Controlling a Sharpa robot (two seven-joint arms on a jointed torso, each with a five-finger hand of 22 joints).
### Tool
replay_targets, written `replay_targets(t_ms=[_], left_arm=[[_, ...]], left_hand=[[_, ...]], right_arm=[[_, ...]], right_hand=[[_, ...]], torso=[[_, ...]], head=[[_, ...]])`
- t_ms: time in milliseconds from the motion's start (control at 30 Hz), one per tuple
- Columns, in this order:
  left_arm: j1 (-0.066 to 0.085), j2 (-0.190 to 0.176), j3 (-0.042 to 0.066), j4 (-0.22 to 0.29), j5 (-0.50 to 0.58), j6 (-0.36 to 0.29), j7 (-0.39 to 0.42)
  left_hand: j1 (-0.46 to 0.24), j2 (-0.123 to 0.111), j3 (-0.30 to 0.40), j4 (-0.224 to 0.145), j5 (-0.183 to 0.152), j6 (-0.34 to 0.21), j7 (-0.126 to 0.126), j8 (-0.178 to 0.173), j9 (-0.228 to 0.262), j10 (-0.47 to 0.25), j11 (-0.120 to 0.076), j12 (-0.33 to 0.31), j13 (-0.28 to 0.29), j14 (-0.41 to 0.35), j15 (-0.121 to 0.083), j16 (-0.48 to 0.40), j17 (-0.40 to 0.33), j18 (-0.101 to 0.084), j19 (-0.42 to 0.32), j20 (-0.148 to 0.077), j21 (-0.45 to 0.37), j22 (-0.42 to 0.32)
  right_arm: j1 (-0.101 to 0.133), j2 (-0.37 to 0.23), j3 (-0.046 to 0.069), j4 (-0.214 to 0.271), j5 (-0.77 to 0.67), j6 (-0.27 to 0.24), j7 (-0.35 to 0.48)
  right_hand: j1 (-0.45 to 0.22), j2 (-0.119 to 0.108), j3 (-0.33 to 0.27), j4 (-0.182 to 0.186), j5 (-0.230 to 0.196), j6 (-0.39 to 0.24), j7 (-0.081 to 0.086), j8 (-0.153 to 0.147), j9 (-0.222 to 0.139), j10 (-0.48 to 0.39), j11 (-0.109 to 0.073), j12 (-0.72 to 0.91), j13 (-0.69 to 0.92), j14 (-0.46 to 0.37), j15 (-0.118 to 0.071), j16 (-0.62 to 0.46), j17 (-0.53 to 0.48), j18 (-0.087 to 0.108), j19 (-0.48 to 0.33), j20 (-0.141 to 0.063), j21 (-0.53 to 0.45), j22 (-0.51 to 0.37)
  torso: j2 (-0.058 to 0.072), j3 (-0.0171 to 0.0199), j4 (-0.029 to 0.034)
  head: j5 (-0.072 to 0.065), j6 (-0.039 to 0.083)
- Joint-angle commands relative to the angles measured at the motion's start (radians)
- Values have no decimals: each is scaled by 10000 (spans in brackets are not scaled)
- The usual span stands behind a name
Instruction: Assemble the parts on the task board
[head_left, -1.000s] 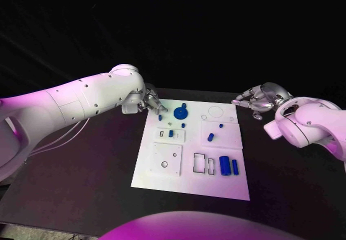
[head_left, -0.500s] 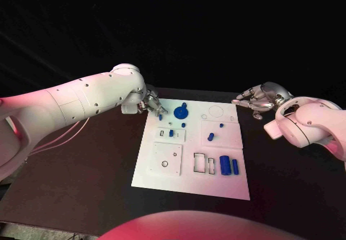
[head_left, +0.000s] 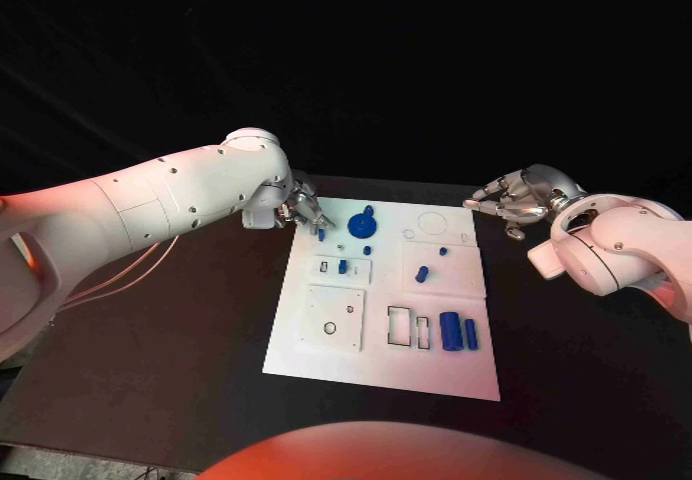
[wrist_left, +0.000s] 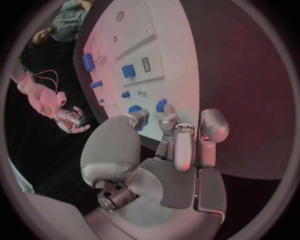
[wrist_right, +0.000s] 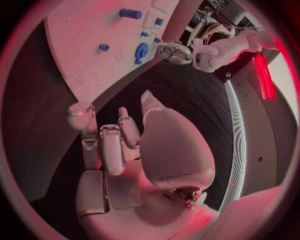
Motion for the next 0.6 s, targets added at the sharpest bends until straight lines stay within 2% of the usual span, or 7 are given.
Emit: replay_targets(t_ms=[33, 300, 600], left_arm=[[7, 1, -9, 1, 99, 176, 37], [3, 52, -104, -69, 104, 165, 56], [-3, 86, -145, -137, 108, 87, 69]], left_hand=[[69, 98, -42, 4, 62, 83, -16, -45, -18, -66, 30, -54, -2, 572, 76, -41, 1414, 193, -11, 91, -23, -2], [142, 139, -37, -7, 62, 88, -14, -55, -31, -59, 30, -40, 16, 572, 78, -39, 1416, 188, 5, 93, -9, 30], [256, 202, -23, -20, 63, 91, -8, -70, -49, -85, 36, -50, -13, 566, 83, -45, 1406, 190, -1, 94, -12, 24]], right_arm=[[-5, 4, 1, -3, -25, 43, 60], [-6, 15, 1, -5, -22, 41, 61], [-6, 15, 1, -4, -22, 34, 60]], right_hand=[[-79, 61, -49, 2, 19, -75, 27, 34, 10, -68, 25, -48, -11, 372, 38, -59, 225, 69, -36, 10, -48, -5], [-117, 100, -59, -10, 20, -85, 27, 61, 14, -57, 24, -31, 0, 376, 38, -56, 238, 66, -23, 10, -47, 5], [-117, 100, -59, -10, 20, -85, 27, 61, 14, -57, 24, -31, 0, 376, 38, -56, 238, 66, -23, 10, -47, 5]], torso=[[5, 1, 2], [4, 6, -5], [-2, 12, -7]], head=[[3, -17], [15, -20], [6, -43]])
